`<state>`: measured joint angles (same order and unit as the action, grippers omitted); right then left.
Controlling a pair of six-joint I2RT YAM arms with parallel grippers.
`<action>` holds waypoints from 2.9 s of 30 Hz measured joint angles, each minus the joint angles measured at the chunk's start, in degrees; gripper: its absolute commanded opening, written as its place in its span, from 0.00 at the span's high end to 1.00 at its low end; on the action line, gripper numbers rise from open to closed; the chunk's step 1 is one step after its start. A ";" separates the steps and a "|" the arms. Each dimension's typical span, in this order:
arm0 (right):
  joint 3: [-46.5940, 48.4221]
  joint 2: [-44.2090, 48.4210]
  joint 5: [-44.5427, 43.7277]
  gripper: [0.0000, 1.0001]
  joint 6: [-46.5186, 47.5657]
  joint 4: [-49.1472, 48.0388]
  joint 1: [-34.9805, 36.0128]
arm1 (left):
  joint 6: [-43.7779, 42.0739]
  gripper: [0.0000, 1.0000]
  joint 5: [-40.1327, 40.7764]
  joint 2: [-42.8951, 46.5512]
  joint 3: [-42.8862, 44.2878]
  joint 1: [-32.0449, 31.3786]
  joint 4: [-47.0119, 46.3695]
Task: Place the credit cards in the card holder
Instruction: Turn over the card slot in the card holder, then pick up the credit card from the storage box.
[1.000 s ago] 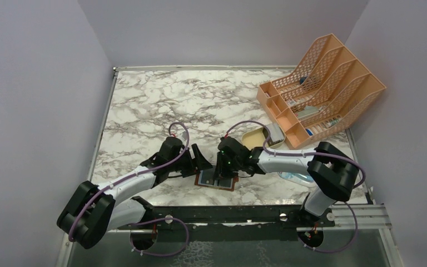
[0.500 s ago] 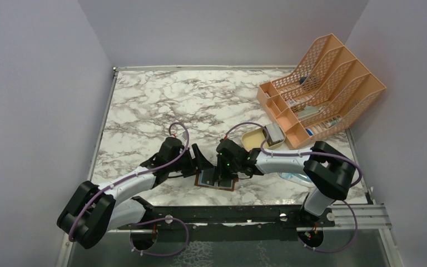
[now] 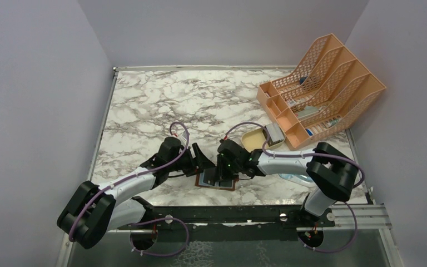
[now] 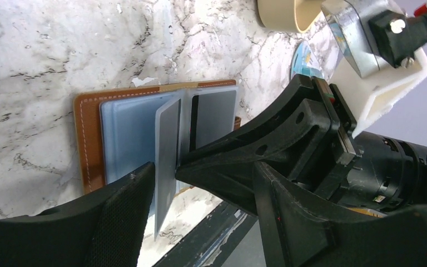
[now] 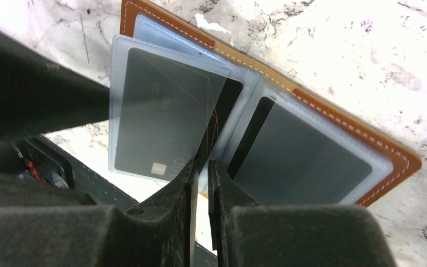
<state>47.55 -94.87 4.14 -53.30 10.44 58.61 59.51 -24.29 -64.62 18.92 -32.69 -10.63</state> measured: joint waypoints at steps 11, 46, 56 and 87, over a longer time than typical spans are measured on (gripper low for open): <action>-4.63 12.11 -1.22 0.74 4.09 -0.79 0.33 | 2.80 0.35 -1.97 0.66 -0.96 -0.35 -2.78; 8.15 17.59 -28.68 0.57 26.27 18.21 -12.48 | -6.25 0.01 13.86 2.99 9.64 -13.68 11.52; 13.38 6.69 -35.63 0.55 33.05 21.49 -18.51 | -13.22 0.01 19.56 4.50 13.44 -13.66 22.29; 17.49 -6.73 -53.13 0.67 37.99 26.21 -21.07 | -15.08 0.01 20.15 6.29 13.42 -13.66 25.22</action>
<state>65.04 -101.60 -48.99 -15.31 36.64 37.54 44.42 -4.14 -58.33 32.34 -46.35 14.59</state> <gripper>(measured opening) 0.360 0.990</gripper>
